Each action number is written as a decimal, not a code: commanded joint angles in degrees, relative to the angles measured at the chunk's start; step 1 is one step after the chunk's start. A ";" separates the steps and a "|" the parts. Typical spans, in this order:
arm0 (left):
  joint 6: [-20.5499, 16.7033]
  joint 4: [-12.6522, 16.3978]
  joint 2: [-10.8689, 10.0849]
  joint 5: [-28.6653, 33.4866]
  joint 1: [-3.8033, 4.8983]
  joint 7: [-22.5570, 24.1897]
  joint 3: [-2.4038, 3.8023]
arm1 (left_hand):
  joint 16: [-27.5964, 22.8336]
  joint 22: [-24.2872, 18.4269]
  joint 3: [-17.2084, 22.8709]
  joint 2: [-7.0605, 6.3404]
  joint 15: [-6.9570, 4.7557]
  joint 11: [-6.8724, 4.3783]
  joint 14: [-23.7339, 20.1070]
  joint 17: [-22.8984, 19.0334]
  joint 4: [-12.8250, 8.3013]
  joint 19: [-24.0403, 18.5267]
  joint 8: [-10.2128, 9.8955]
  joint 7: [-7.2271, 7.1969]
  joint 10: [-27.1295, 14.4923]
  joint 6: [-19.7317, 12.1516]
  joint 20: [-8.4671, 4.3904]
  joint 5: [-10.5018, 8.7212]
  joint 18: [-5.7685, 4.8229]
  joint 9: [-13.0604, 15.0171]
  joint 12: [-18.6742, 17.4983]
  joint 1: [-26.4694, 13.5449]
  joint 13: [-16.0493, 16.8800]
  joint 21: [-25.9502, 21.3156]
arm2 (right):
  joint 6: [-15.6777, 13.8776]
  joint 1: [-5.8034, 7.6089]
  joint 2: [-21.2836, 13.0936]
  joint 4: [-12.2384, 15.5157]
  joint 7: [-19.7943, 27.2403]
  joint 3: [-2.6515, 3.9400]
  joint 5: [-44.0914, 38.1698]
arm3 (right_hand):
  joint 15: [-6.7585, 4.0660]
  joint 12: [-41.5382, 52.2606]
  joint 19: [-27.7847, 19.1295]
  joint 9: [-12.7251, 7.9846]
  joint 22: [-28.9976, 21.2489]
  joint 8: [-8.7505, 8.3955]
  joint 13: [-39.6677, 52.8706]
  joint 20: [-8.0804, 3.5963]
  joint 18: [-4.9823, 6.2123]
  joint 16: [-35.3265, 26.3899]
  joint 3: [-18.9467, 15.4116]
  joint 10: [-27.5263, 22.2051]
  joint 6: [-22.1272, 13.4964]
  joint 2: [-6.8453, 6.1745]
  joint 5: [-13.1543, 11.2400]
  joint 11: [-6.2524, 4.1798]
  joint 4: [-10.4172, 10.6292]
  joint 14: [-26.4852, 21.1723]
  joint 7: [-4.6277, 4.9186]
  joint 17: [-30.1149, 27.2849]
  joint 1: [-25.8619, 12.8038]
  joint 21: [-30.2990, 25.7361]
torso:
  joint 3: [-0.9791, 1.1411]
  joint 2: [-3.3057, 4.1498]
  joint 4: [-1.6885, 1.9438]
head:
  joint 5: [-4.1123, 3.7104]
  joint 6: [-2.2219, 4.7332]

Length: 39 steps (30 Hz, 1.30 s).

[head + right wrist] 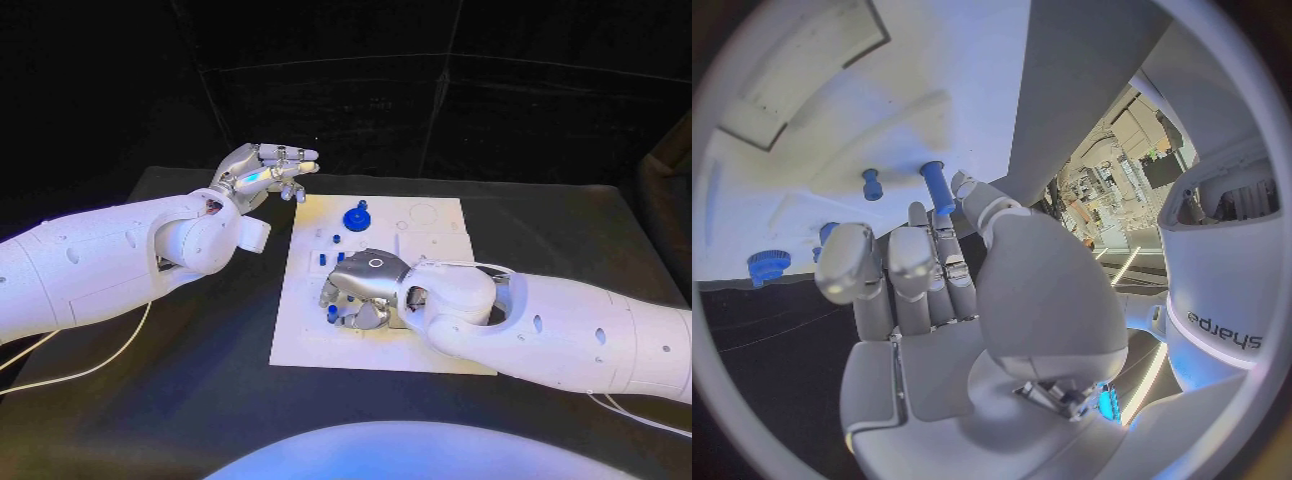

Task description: Assemble the parts on the task board

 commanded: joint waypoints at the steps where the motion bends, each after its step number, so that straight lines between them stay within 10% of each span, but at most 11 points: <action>1: 0.69 -0.01 0.03 0.20 0.11 0.04 0.05 | -0.17 -0.08 -0.11 0.38 0.06 0.17 -0.46 -0.06 -0.27 -0.31 0.20 0.24 -0.25 -0.01 0.03 -0.19 0.75 -0.04 0.23 0.25 -0.08 -0.12 | -4.34 0.06 -0.40 0.41 1.43 0.00 0.36 | 0.42 0.18 -1.39 0.02 -2.36 0.03 0.09 0.40 1.31 -1.74 -4.27 -2.94 -2.04 0.22 0.60 0.41 0.54 -0.41 0.05 -2.13 -0.58 -1.92 | 0.03 -0.03 -0.03 | -0.10 0.16; 6: 0.72 -0.03 -0.04 0.20 0.10 0.01 0.04 | -0.17 -0.08 -0.11 0.38 0.06 0.17 -0.46 -0.06 -0.27 -0.31 0.20 0.24 -0.25 -0.01 0.03 -0.19 0.75 -0.04 0.23 0.25 -0.08 -0.12 | -9.87 0.03 -2.12 1.74 2.63 -0.01 2.21 | 0.57 1.55 -2.33 0.15 -4.73 0.12 0.19 0.63 1.76 -3.31 -12.17 -4.84 -4.49 1.64 1.19 0.76 2.02 -0.49 0.08 -3.97 1.26 -3.94 | 0.06 0.00 -0.09 | -0.30 0.34; 13: 0.79 -0.02 -0.18 0.20 0.10 -0.08 0.03 | -0.17 -0.08 -0.11 0.38 0.06 0.17 -0.46 -0.06 -0.27 -0.31 0.20 0.24 -0.25 -0.01 0.03 -0.19 0.75 -0.04 0.23 0.25 -0.08 -0.12 | -13.64 0.19 -10.14 7.15 1.80 0.15 8.78 | 0.14 4.83 -0.61 0.40 -2.91 0.58 0.65 0.22 1.36 -2.00 -14.92 -0.95 -2.81 3.27 3.47 0.05 3.23 0.32 0.66 -2.25 2.39 -2.63 | -0.07 -0.16 -0.16 | -1.61 0.79; 21: 0.73 0.46 -0.47 0.20 0.12 -0.11 0.00 | -0.17 -0.08 -0.11 0.38 0.06 0.17 -0.46 -0.06 -0.27 -0.31 0.20 0.24 -0.25 -0.01 0.03 -0.19 0.75 -0.04 0.23 0.25 -0.08 -0.12 | -11.46 2.23 -23.77 12.06 -10.03 0.31 19.33 | -3.04 16.91 6.93 1.48 8.54 4.54 7.95 -2.63 -1.15 7.53 -20.57 17.09 2.69 2.67 6.39 -3.93 9.02 3.12 -2.22 9.65 -3.84 6.01 | -0.37 -0.43 -0.81 | -4.20 1.08; 27: 0.77 0.82 -0.51 0.20 0.12 -0.09 -0.04 | -0.17 -0.08 -0.11 0.38 0.06 0.17 -0.46 -0.06 -0.27 -0.31 0.20 0.24 -0.25 -0.01 0.03 -0.19 0.75 -0.04 0.23 0.25 -0.08 -0.12 | -10.53 2.42 -28.97 13.44 -16.95 0.25 18.39 | -4.02 27.55 9.22 3.17 13.03 8.32 20.47 -3.49 -2.19 11.15 -26.46 14.74 2.68 3.36 6.95 -4.81 15.34 3.28 -3.36 13.95 -4.07 9.25 | -0.24 -0.37 -1.49 | -4.67 1.22; 39: 0.82 0.78 -0.63 0.20 0.11 -0.11 -0.22 | -0.17 -0.08 -0.11 0.38 0.06 0.17 -0.46 -0.06 -0.27 -0.31 0.20 0.24 -0.25 -0.01 0.03 -0.19 0.75 -0.04 0.23 0.25 -0.08 -0.12 | -6.21 1.03 -30.13 13.81 -22.08 0.07 15.99 | -3.97 43.13 9.97 6.07 14.84 12.66 40.76 -3.62 -2.48 13.20 -30.13 13.74 1.46 4.34 7.93 -5.10 15.69 3.42 -3.58 16.56 -7.78 10.43 | -0.31 -0.44 -1.45 | -5.15 1.37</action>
